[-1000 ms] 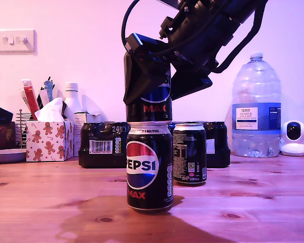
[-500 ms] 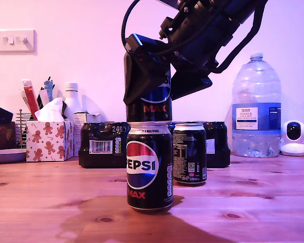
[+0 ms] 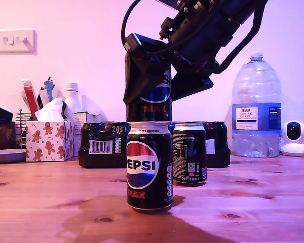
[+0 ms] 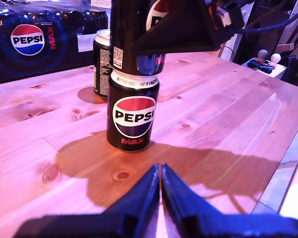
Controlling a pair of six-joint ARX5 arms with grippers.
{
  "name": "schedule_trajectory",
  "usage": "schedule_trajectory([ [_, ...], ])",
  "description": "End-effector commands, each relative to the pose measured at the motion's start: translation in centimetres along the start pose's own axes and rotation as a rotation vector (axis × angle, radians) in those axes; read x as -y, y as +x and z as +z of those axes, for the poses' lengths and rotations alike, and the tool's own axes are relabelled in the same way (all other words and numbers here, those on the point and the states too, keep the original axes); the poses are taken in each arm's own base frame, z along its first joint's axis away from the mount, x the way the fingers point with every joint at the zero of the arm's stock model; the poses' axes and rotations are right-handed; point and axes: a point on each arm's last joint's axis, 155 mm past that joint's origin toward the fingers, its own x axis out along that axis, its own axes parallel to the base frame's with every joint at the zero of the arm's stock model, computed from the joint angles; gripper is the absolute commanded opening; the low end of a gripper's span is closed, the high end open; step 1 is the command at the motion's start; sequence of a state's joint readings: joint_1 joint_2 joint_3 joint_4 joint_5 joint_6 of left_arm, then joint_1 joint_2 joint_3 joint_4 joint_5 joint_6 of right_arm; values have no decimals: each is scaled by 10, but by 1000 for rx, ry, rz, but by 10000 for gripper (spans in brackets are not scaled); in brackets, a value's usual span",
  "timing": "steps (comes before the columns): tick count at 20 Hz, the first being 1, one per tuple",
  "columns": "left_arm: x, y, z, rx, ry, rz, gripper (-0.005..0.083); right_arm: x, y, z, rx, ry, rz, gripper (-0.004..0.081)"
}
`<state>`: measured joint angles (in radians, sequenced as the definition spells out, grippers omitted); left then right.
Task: Stack up the Pepsi cans on top of each other
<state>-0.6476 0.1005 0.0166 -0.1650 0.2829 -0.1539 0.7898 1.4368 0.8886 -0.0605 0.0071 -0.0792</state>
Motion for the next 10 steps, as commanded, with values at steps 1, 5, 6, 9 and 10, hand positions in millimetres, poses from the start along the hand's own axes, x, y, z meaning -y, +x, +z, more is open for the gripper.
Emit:
schedule_trajectory([
  [1,-1,2,-9,-24,-9,0,-19,-4,1,13,31,-3,7,656],
  [5,-1,2,-12,-34,-12,2,-19,-5,0,18,38,-5,7,656],
  [6,-1,1,-12,-36,-13,2,-19,-5,-1,19,32,-8,7,656],
  [9,-2,1,-12,-37,-13,3,-19,-5,-4,20,25,-8,8,656],
  [10,-2,1,-12,-37,-13,3,-19,-5,-6,21,28,-8,8,656],
])
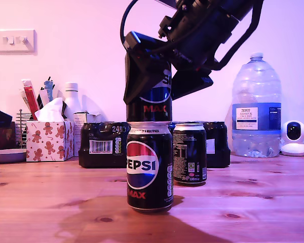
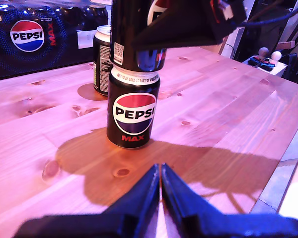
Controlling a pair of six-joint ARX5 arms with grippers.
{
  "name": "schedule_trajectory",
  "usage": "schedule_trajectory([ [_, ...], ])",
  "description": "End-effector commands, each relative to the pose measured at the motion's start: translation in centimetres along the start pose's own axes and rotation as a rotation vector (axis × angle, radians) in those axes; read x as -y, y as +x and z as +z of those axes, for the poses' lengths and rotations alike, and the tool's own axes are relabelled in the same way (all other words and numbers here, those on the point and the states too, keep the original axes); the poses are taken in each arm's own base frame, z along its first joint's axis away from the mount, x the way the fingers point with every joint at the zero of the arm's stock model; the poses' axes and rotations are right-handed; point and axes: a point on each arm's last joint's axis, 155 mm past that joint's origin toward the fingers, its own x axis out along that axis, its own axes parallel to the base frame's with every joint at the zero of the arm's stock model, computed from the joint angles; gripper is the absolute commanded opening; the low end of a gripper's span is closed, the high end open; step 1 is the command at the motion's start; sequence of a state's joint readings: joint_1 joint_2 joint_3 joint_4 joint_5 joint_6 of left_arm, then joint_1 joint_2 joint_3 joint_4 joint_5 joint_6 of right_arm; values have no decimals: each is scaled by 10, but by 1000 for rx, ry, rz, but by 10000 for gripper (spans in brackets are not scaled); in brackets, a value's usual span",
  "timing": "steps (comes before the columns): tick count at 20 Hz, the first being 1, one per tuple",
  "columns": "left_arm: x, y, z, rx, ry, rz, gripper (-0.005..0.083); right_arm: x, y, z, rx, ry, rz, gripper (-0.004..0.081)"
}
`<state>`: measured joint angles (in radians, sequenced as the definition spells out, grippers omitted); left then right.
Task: Stack up the Pepsi cans on top of each other
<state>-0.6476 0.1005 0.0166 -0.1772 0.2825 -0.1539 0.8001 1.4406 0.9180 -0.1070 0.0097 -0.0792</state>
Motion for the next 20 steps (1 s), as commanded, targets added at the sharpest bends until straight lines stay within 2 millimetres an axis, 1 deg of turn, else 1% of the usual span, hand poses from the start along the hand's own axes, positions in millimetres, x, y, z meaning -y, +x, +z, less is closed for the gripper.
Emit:
schedule_trajectory([
  [1,-1,2,-9,-25,-9,0,-19,0,-6,20,50,-1,0,656],
  [12,-1,2,-9,-25,-9,1,-19,-1,-23,38,110,2,8,655],
  [14,-1,2,-9,-25,-9,1,-19,-4,-26,41,121,4,23,655],
  [20,-1,2,-9,-25,-9,1,-19,-4,-40,61,169,23,30,655],
])
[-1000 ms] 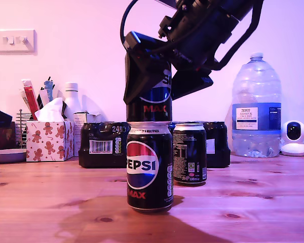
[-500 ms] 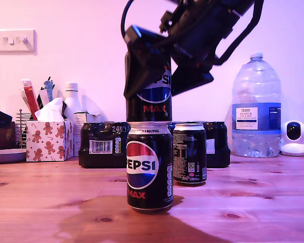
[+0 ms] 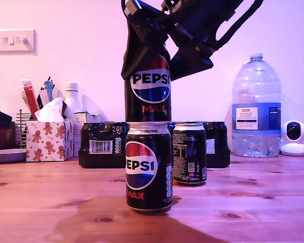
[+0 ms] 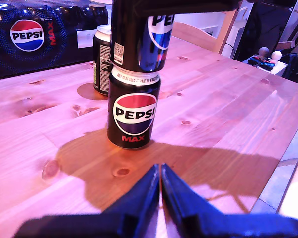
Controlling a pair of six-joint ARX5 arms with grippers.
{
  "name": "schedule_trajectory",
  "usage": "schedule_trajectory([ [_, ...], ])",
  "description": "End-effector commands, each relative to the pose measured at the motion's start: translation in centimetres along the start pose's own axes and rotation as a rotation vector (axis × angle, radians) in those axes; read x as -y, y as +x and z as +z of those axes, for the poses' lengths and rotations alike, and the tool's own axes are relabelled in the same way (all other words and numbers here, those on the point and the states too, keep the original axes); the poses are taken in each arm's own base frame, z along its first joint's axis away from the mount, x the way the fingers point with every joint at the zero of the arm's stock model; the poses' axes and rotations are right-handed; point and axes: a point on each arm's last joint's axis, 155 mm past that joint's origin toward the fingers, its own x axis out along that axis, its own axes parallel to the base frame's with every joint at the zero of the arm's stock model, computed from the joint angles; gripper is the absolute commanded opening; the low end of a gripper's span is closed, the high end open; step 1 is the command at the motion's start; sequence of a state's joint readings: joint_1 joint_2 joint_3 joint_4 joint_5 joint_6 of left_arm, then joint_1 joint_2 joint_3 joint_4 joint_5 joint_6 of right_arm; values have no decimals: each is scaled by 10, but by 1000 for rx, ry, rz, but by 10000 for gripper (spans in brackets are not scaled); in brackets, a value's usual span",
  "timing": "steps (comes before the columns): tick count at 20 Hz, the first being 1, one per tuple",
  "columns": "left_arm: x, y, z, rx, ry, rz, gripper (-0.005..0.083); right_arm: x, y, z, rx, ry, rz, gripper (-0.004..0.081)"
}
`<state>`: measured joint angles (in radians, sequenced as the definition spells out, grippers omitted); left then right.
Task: Stack up the Pepsi cans on top of each other
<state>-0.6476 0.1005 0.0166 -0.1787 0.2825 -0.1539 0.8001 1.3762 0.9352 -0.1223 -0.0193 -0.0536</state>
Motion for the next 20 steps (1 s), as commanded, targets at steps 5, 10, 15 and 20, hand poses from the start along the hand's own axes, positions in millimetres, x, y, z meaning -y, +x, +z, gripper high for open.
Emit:
schedule_trajectory([
  [5,-1,2,-9,-24,-9,0,-19,-1,-20,42,99,-4,2,655],
  [10,-1,2,-9,-24,-9,0,-19,1,-22,47,109,-4,-4,655],
  [15,-1,2,-10,-25,-9,1,-19,1,-23,48,112,-4,-5,655],
  [20,-1,2,-10,-26,-9,0,-19,1,-35,59,152,-5,-7,655],
])
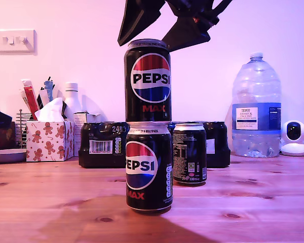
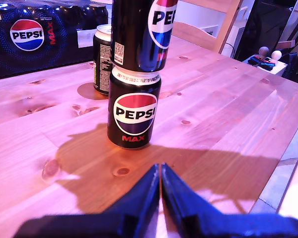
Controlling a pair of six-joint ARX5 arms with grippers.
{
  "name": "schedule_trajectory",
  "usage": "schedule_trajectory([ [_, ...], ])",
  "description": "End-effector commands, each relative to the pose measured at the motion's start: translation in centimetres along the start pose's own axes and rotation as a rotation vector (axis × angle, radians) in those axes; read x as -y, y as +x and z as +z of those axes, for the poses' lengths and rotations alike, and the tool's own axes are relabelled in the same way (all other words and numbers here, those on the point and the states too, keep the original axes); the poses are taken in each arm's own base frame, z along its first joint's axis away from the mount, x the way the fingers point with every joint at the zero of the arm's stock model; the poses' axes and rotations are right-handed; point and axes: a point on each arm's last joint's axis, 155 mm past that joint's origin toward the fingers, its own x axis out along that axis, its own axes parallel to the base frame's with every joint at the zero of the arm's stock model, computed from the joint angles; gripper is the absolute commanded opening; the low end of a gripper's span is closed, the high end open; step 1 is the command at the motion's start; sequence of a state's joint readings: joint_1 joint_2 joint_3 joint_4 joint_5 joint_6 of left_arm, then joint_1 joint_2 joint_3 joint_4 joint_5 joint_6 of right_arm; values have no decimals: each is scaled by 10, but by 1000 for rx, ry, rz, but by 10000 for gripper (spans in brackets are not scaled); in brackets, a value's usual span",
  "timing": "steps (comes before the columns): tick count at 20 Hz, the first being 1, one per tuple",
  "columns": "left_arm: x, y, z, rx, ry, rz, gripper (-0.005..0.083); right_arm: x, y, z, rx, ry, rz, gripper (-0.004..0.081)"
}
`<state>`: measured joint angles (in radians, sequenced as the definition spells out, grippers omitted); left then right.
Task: Stack up the Pepsi cans on top of each other
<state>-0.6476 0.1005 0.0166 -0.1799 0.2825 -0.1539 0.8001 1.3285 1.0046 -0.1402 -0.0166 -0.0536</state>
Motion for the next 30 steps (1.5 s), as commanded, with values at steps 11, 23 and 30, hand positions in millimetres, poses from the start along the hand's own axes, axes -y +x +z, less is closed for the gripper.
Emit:
schedule_trajectory([
  [11,-1,2,-9,-25,-10,0,-19,41,-45,17,36,-26,-151,655],
  [23,-1,2,-9,-25,-9,1,-19,88,-61,-51,-221,46,-258,654],
  [30,-1,2,-9,-25,-9,1,-19,93,-59,-45,-199,46,-285,653],
])
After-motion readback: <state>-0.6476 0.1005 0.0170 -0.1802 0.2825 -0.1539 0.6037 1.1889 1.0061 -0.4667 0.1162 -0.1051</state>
